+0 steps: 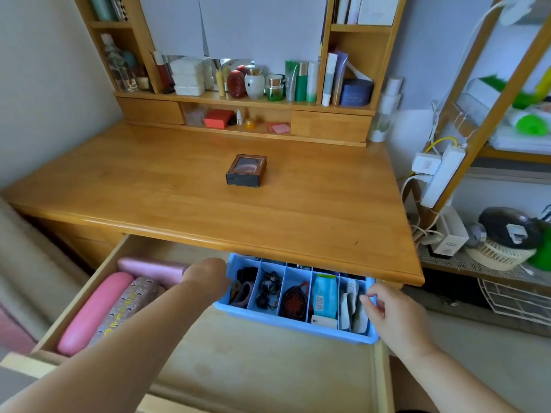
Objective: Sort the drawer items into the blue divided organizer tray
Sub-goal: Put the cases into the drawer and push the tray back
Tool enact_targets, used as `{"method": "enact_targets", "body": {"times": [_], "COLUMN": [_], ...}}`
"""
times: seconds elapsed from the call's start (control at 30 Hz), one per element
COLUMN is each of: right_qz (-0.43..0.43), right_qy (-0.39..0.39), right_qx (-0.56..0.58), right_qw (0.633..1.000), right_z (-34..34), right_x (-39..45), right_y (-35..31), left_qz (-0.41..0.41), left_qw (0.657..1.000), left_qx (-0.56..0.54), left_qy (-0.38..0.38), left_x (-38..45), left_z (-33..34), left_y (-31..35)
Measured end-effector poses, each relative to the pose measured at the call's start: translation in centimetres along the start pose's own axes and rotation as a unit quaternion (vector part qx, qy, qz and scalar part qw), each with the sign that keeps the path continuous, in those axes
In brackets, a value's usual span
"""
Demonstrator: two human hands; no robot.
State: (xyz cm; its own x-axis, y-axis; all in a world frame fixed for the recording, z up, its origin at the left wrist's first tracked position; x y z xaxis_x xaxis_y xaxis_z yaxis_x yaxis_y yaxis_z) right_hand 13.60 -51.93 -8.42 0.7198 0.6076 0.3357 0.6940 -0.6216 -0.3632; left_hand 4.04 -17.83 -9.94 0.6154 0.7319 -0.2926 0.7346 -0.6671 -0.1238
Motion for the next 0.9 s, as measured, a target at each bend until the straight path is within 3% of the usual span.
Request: {"method": "enact_targets", "body": {"times": [0.07,0.13,0.2,0.27,0.33,0.4,0.6,0.7,0.8,0.9], "right_qz": [-0.097,-0.164,-0.169,-0.113,-0.042,-0.025,-0.038,-0.045,-0.041,-0.052], "right_qy": [0.061,0.085,0.073,0.018,-0.067,-0.12,-0.097,-0.098,-0.105,-0.086], "right_qx": [-0.006,0.006,0.009,0.012,0.021,0.035,0.059,0.075,0.107,0.165], "right_qw": [0.993,0.983,0.983,0.993,0.997,0.992,0.993,0.991,0.988,0.981], "right_z": [-2.3,-3.7,-3.9,-2.9,-0.8,1.1,2.7,2.9,2.2,0.7], "right_x": [1.5,3.9,6.9,9.8,11.5,11.9,11.4,11.4,11.0,10.2], "right_y": [-2.4,-4.2,-4.7,-3.8,-2.1,-1.0,-0.2,-0.2,-0.2,-1.2], "left_qz": [0.036,0.063,0.072,0.071,0.056,0.022,-0.081,-0.107,-0.046,0.086], "left_qw": [0.998,0.987,0.963,0.943,0.941,0.946,0.955,0.955,0.949,0.907], "left_qx": [-0.018,-0.119,-0.214,-0.271,-0.289,-0.287,-0.277,-0.259,-0.296,-0.41], "left_qy": [0.039,0.091,0.149,0.182,0.167,0.146,0.069,0.1,0.1,0.039], "left_x": [-0.7,-1.1,-0.5,1.4,4.1,7.3,15.3,16.7,14.9,9.2], "left_z": [-2.9,-6.6,-10.0,-12.3,-13.1,-13.3,-12.8,-12.6,-12.1,-11.4], "left_y": [0.2,0.2,0.3,1.0,2.5,4.0,8.4,8.8,8.5,7.8]}}
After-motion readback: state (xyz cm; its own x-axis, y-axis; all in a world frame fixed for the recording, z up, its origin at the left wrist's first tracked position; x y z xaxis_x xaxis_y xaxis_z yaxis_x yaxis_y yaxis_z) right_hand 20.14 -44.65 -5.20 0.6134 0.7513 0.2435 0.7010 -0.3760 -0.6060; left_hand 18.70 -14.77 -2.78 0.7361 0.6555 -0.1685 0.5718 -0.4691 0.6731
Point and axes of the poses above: each hand's wrist, its own x-axis towards the middle knuckle, its own z-axis out of the palm, y = z × x, the point moved 6 cm from there along x, towards the middle knuckle, and after that the axes turned 14 degrees about -z, right-handed, at the moved point
